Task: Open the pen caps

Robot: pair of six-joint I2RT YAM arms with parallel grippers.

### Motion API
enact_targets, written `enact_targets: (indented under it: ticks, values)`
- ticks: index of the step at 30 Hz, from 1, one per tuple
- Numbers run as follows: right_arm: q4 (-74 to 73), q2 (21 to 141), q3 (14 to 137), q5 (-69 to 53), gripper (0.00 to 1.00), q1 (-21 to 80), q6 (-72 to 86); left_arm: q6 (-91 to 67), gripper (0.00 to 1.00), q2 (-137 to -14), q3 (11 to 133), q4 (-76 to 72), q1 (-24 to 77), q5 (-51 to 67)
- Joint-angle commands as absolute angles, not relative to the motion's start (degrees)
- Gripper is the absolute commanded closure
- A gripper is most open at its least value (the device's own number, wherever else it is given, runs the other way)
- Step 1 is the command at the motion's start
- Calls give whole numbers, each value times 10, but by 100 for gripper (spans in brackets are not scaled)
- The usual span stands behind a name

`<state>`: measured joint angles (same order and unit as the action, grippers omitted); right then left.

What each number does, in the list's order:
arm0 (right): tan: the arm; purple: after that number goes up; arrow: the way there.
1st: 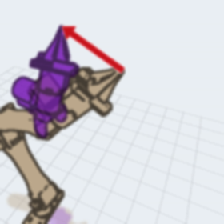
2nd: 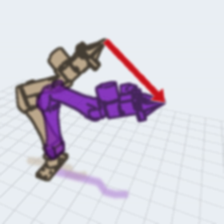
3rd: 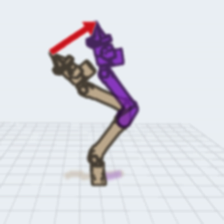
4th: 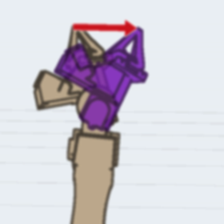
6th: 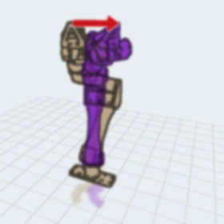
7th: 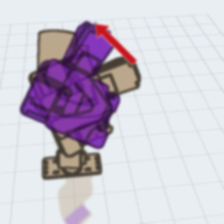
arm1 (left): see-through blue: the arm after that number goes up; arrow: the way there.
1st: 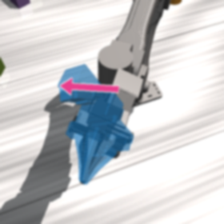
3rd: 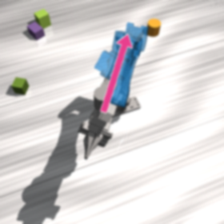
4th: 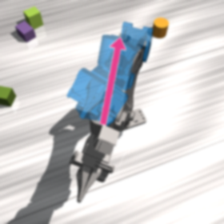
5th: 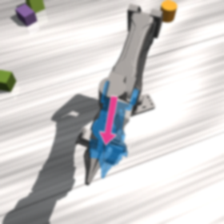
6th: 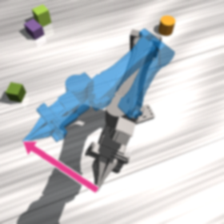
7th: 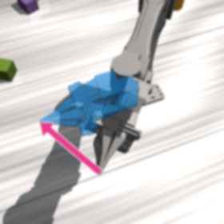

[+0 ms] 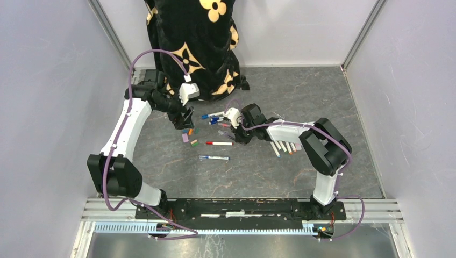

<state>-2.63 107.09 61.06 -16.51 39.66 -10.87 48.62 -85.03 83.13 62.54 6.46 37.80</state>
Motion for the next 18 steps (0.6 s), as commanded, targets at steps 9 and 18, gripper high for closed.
enact_targets:
  ticks: [9, 18]
  values:
    - [-96, 983, 696, -360, 100, 395, -82, 733, 11, -861, 766, 716, 73, 476]
    - [-136, 1010, 737, -553, 100, 393, -50, 820, 13, -867, 754, 739, 115, 484]
